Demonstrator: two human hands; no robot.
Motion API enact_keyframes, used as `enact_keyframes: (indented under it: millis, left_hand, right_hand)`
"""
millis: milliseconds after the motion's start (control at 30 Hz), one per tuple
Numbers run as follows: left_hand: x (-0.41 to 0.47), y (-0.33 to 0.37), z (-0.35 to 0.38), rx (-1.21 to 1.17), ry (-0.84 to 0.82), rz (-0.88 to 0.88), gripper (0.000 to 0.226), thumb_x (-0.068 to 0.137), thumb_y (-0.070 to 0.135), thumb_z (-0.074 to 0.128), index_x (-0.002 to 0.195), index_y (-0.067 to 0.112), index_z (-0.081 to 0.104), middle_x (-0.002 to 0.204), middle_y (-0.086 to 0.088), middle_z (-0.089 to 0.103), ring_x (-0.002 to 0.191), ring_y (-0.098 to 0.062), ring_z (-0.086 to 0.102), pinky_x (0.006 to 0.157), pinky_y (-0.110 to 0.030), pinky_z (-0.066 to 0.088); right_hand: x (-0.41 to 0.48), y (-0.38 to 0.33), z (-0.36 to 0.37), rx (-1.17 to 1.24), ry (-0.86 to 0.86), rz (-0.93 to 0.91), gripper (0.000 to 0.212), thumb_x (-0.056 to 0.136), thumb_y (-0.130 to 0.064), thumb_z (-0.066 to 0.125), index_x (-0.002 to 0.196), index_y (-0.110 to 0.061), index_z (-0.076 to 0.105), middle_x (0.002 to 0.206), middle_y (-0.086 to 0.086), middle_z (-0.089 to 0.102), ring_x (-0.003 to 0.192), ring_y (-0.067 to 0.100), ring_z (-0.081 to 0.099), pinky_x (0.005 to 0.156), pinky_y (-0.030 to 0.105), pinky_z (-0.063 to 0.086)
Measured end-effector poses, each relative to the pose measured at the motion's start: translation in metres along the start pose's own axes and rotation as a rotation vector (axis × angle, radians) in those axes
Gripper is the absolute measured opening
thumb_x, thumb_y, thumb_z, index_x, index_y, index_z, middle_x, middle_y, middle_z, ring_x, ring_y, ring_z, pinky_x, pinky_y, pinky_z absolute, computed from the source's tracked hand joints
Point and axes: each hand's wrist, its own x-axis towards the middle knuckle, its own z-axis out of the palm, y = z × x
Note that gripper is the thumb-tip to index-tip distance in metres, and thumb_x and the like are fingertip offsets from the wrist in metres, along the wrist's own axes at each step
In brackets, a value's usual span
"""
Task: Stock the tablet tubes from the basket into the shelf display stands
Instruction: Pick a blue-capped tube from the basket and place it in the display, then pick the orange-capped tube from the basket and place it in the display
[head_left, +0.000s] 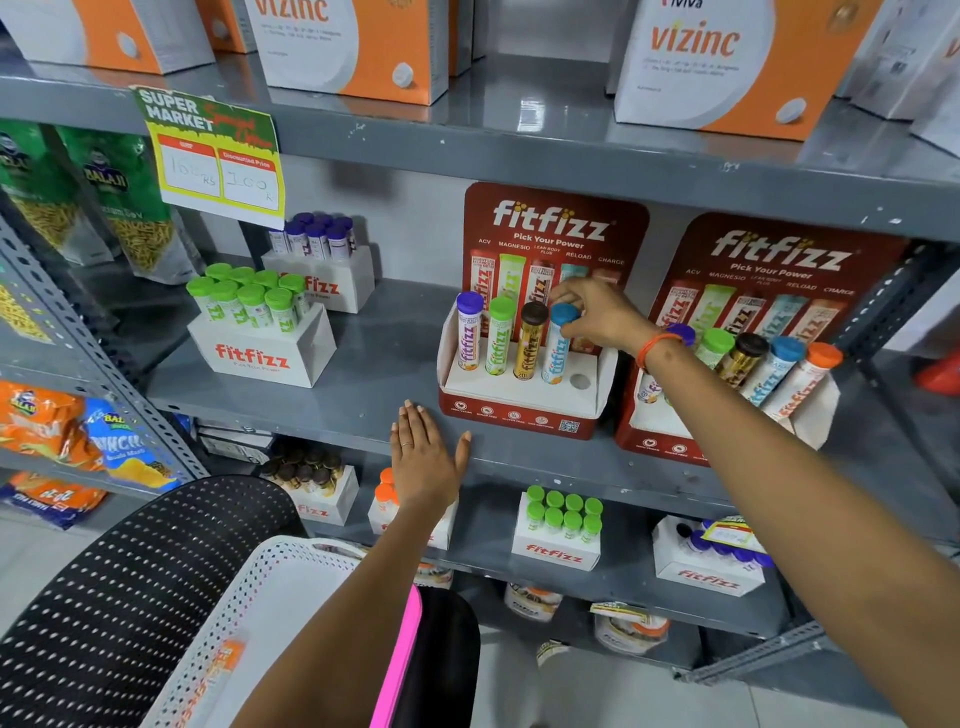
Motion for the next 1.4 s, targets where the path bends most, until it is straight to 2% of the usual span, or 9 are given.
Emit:
enact_keyframes:
  millis: [200, 300, 400, 500, 700, 800, 1000, 1133, 1400]
  left_hand:
    - [0.005, 0.002, 0.0, -0.005, 0.01, 0.012, 0.092, 0.08, 0.07, -0.002, 0.148, 0.008, -0.004, 0.159, -0.013, -0.001, 0.146, -0.028, -0.001, 0.113, -0.035, -0.006]
    - [0.005, 0.001, 0.003, -0.003, 0.004, 0.018, 0.092, 0.08, 0.07, -0.002, 0.148, 0.008, -0.004, 0.159, -0.013, -0.002, 0.146, -0.028, -0.002, 0.113, -0.035, -0.006]
    - [0.01, 0.001, -0.004, -0.06, -0.011, 0.032, 0.087, 0.087, 0.066, 0.006, 0.148, 0.006, -0.005, 0.159, -0.014, -0.003, 0.146, -0.028, -0.003, 0.115, -0.035, -0.007]
    - [0.002, -0.009, -0.017, -0.188, 0.066, 0.069, 0.073, 0.098, 0.049, 0.025, 0.148, 0.001, 0.004, 0.158, -0.017, 0.005, 0.146, -0.026, 0.002, 0.119, -0.036, -0.001]
    - [-0.072, -0.093, -0.029, -0.35, 0.268, -0.12, 0.061, 0.093, 0.026, 0.04, 0.142, -0.007, 0.025, 0.152, -0.024, 0.025, 0.142, -0.034, 0.021, 0.118, -0.044, 0.014]
    - [-0.132, -0.149, -0.012, -0.352, 0.299, -0.349, 0.059, 0.094, 0.022, 0.053, 0.14, -0.007, 0.031, 0.149, -0.024, 0.032, 0.139, -0.036, 0.029, 0.116, -0.045, 0.021]
    - [-0.245, -0.231, 0.015, -0.248, 0.161, -0.763, 0.075, 0.089, 0.046, 0.024, 0.137, -0.01, 0.035, 0.143, -0.028, 0.039, 0.134, -0.039, 0.037, 0.112, -0.049, 0.027]
    - [-0.286, -0.257, 0.032, -0.207, 0.059, -0.898, 0.069, 0.096, 0.038, 0.043, 0.145, -0.003, 0.017, 0.154, -0.023, 0.018, 0.143, -0.034, 0.018, 0.117, -0.045, 0.015]
    - [-0.308, -0.268, 0.088, -0.162, -0.012, -0.925, 0.06, 0.1, 0.025, 0.024, 0.148, 0.004, -0.006, 0.159, -0.011, -0.007, 0.146, -0.022, -0.003, 0.118, -0.031, 0.003]
  right_hand:
    - [-0.01, 0.006, 0.002, -0.027, 0.045, 0.031, 0.06, 0.075, 0.009, 0.066, 0.131, -0.005, 0.047, 0.135, 0.016, 0.053, 0.125, 0.03, 0.05, 0.104, 0.036, 0.042]
    - [-0.025, -0.008, 0.019, -0.104, 0.168, 0.015, 0.08, 0.075, -0.001, 0.071, 0.142, -0.009, 0.029, 0.147, 0.018, 0.036, 0.137, 0.035, 0.032, 0.115, 0.046, 0.03]
    - [-0.047, -0.043, 0.059, -0.003, 0.489, -0.133, 0.068, 0.079, -0.011, 0.069, 0.138, -0.011, 0.036, 0.142, 0.018, 0.041, 0.134, 0.035, 0.034, 0.111, 0.046, 0.033]
    - [-0.067, -0.075, 0.113, 0.128, 0.523, -0.252, 0.056, 0.079, -0.013, 0.064, 0.132, -0.011, 0.043, 0.132, 0.016, 0.049, 0.124, 0.03, 0.043, 0.107, 0.037, 0.036]
    - [-0.1, -0.105, 0.234, 0.229, 0.192, -0.345, 0.047, 0.08, -0.011, 0.061, 0.125, -0.004, 0.049, 0.124, 0.016, 0.053, 0.118, 0.029, 0.047, 0.103, 0.027, 0.033]
    - [-0.115, -0.111, 0.295, 0.146, -0.088, -0.338, 0.047, 0.076, -0.011, 0.067, 0.119, 0.001, 0.053, 0.119, 0.022, 0.056, 0.116, 0.036, 0.048, 0.103, 0.043, 0.039]
    - [-0.153, -0.136, 0.406, -0.187, -0.703, -0.422, 0.054, 0.082, -0.025, 0.064, 0.128, -0.004, 0.045, 0.133, 0.019, 0.046, 0.126, 0.035, 0.039, 0.104, 0.041, 0.035]
    - [-0.179, -0.148, 0.464, -0.324, -0.879, -0.544, 0.057, 0.084, -0.023, 0.063, 0.133, -0.005, 0.04, 0.143, 0.017, 0.038, 0.134, 0.033, 0.033, 0.107, 0.042, 0.038]
    - [-0.199, -0.162, 0.543, -0.502, -0.928, -1.021, 0.04, 0.092, 0.001, 0.035, 0.13, -0.007, 0.046, 0.137, 0.013, 0.048, 0.13, 0.03, 0.038, 0.102, 0.044, 0.042]
